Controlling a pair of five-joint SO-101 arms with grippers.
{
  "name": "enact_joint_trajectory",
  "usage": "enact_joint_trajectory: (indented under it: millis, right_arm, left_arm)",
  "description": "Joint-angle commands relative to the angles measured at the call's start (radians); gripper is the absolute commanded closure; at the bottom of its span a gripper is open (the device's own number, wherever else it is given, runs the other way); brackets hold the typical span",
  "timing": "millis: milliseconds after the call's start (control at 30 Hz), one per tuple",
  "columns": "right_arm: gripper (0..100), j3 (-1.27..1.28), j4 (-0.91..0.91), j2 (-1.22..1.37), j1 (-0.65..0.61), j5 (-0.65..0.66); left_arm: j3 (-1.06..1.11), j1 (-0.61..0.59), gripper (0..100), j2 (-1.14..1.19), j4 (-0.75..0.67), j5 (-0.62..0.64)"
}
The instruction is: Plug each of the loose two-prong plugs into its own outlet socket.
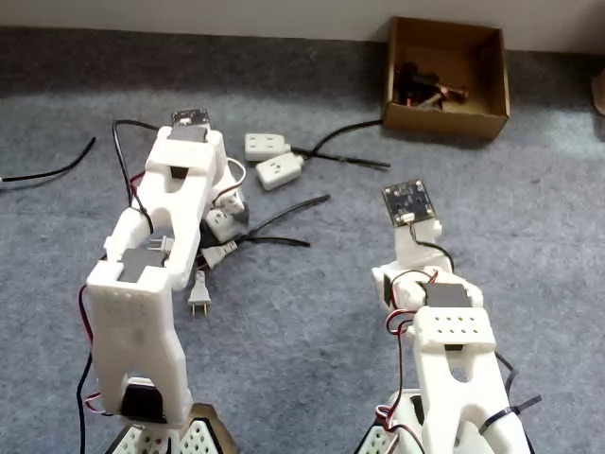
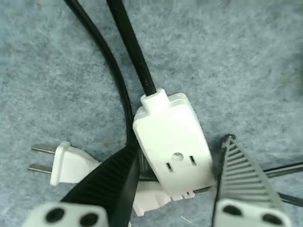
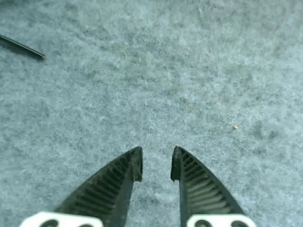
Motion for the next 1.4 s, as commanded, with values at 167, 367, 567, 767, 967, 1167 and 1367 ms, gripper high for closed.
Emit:
enact_joint_trajectory:
  millis: [167, 367, 567, 767, 967, 1167, 1367]
  right_arm:
    - [88.9, -0.005, -0.018, -0.035, 0.013, 0.011]
    - [88.9, -0.005, -0.018, -0.035, 0.013, 0.011]
    - [88.9, -0.005, -0.018, -0.035, 0.013, 0.011]
    - [88.9, -0.005, -0.018, -0.035, 0.013, 0.011]
    - [88.9, -0.005, -0.018, -0.035, 0.013, 0.011]
    - [88.9, -0.005, -0.018, -0.035, 0.013, 0.011]
    - [88.9, -0.005, -0.018, -0.033, 0.013, 0.011]
  left_arm:
    - [-0.005, 0.027, 100, -0.067, -0.005, -0.023]
    - [-0.015, 0.027, 99, -0.073, 0.087, -0.149]
    - [-0.036, 0.027, 99, -0.085, 0.138, -0.278]
    - [-0.111, 0.027, 99, -0.216, 0.264, -0.376]
    - [-0.11, 0.062, 99, -0.335, 0.342, -0.431]
    - [-0.079, 0.176, 99, -0.352, 0.368, -0.443]
    - [-0.079, 0.222, 99, -0.364, 0.37, -0.445]
